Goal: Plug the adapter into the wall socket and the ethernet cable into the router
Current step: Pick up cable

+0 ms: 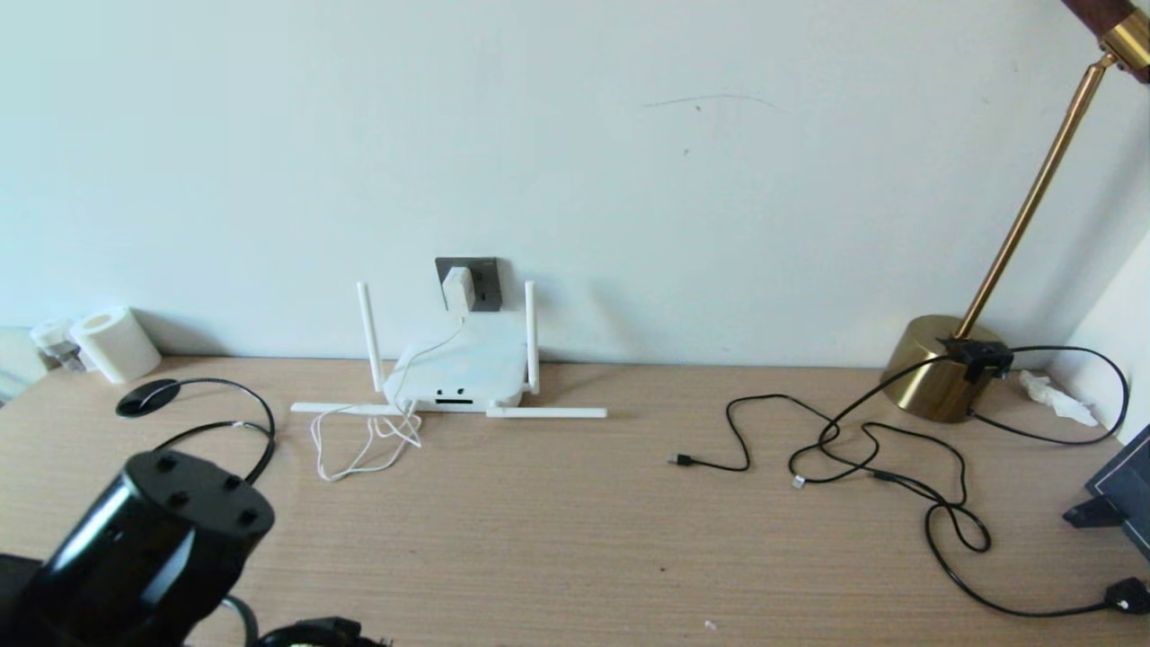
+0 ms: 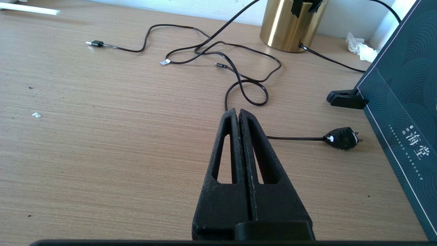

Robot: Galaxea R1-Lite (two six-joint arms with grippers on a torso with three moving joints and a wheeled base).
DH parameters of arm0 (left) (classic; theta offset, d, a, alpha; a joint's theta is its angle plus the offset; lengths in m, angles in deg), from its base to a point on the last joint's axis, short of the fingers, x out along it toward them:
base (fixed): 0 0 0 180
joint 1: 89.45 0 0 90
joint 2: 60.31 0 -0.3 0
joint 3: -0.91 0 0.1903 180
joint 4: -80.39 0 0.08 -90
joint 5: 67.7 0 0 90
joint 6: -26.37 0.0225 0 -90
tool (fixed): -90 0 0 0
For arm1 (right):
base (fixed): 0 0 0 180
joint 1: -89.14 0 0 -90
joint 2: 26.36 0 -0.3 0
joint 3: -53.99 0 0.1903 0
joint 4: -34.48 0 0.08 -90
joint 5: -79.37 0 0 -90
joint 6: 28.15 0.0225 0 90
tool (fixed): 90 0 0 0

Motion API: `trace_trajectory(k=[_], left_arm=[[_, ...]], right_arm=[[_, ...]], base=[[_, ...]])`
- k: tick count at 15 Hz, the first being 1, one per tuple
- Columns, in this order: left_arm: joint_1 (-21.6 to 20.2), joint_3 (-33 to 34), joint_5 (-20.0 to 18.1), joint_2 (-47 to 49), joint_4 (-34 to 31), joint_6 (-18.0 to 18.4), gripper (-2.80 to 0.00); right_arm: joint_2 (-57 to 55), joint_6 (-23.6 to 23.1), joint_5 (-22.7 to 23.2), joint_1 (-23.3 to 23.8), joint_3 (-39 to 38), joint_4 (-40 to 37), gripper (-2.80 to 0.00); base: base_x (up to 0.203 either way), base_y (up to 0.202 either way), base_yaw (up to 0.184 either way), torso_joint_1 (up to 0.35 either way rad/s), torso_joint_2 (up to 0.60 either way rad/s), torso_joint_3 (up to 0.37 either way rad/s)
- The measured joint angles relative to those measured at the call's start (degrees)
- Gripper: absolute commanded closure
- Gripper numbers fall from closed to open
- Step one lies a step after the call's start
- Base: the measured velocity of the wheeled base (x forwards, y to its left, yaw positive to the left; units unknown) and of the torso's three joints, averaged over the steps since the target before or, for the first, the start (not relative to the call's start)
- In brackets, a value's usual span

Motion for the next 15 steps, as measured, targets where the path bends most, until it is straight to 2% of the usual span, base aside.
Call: trace_trajectory(k=[11,15], left_arm=[[-0.39,0.07,3.72,3.61,-2.17,0.06,0.00],[-1.38,-1.68,7.73,8.54,-1.56,0.16,0.00]], right_arm=[[0.00,-0.01,0.02,0.00,0.00,0.02,0.00],[0.00,-0.03,0.00,0.00,0.00,0.02,0.00]], base=[[0.000,0.000,0.000,0.000,0.00,0.000],[0.000,0.000,0.000,0.000,0.00,0.000]])
